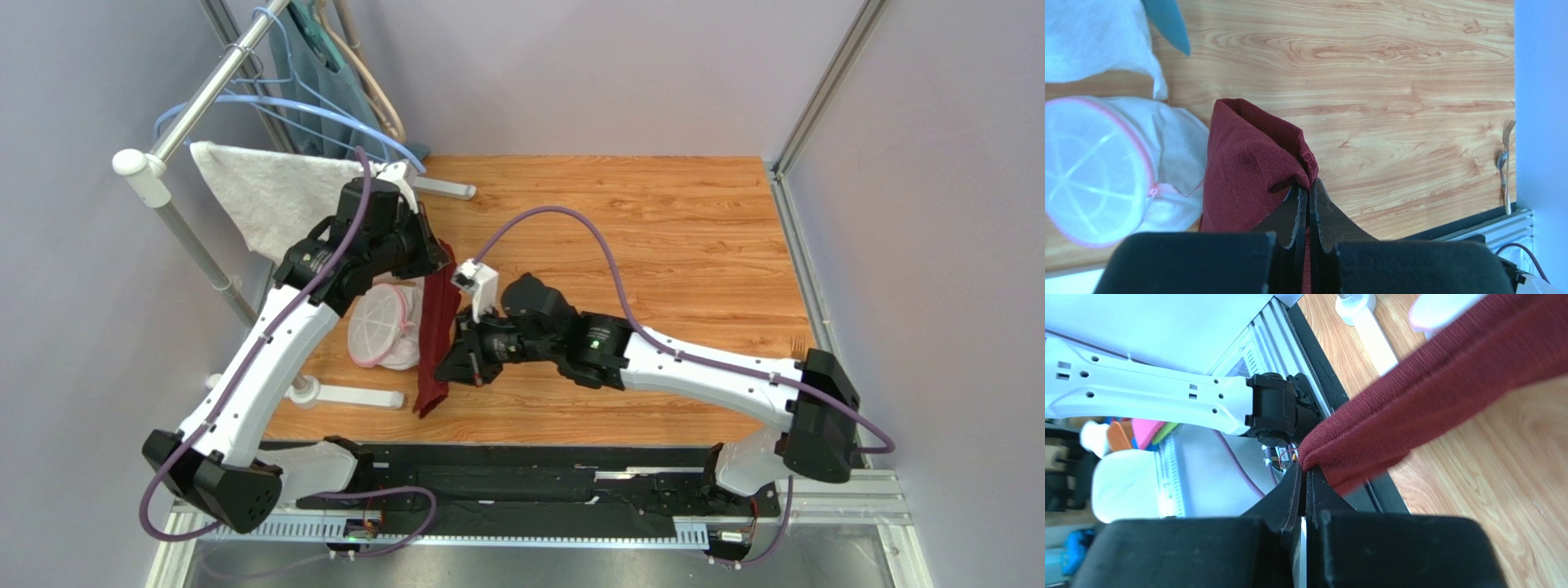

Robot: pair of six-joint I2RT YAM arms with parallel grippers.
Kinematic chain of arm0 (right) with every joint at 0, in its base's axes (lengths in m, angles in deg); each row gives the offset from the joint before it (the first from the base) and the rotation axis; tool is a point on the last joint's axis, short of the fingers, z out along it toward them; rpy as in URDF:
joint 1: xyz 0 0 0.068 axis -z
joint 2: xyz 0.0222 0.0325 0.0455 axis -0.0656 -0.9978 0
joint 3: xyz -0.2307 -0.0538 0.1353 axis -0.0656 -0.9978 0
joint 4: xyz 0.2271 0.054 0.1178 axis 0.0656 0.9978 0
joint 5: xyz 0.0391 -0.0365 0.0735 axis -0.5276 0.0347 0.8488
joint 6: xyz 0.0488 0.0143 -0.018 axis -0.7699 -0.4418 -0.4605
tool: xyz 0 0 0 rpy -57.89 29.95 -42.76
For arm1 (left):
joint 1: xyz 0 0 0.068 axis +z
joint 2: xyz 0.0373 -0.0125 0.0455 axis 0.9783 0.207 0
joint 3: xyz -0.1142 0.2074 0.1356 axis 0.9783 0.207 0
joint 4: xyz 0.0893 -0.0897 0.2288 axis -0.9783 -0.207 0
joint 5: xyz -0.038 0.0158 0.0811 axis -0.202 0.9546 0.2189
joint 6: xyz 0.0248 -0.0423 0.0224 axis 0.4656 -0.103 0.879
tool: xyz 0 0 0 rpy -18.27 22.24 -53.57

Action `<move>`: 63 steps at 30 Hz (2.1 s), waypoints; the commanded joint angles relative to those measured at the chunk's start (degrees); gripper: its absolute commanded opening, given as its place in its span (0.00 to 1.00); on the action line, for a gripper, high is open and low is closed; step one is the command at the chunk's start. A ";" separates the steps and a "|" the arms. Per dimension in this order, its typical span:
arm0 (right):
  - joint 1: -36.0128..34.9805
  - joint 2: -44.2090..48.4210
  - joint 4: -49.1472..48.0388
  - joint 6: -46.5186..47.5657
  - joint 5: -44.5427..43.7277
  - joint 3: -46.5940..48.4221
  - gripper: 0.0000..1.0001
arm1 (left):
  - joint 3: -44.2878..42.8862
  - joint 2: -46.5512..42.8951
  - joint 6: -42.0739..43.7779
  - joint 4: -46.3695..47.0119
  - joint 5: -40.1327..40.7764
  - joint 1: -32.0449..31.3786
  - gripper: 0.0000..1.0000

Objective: Fold the napkin into a case and place the utensils inside
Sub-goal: Turn over the upper triangle folded napkin at the center of the board, then smooth out the lower triangle-folded napkin at the center of the board.

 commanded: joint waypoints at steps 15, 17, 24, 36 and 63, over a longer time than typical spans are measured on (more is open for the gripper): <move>23.79 19.94 -19.97 -11.07 15.35 -50.33 0.00 | -12.31 44.44 -1.24 28.08 2.03 -13.04 0.00; 25.55 20.65 -19.27 -10.10 15.01 -52.61 0.00 | -12.93 46.81 -1.51 30.53 1.85 -13.39 0.00; 28.63 26.00 -13.74 -9.31 11.06 -56.57 0.00 | -15.04 51.22 -1.25 35.55 -1.32 -16.20 0.00; 29.60 34.35 3.65 -13.16 0.52 -59.22 0.11 | -19.17 54.83 0.42 35.39 -0.26 -19.01 0.32; 50.52 1.68 8.34 2.91 2.35 -20.99 0.13 | 9.51 26.33 -0.10 35.56 -3.52 -30.00 0.54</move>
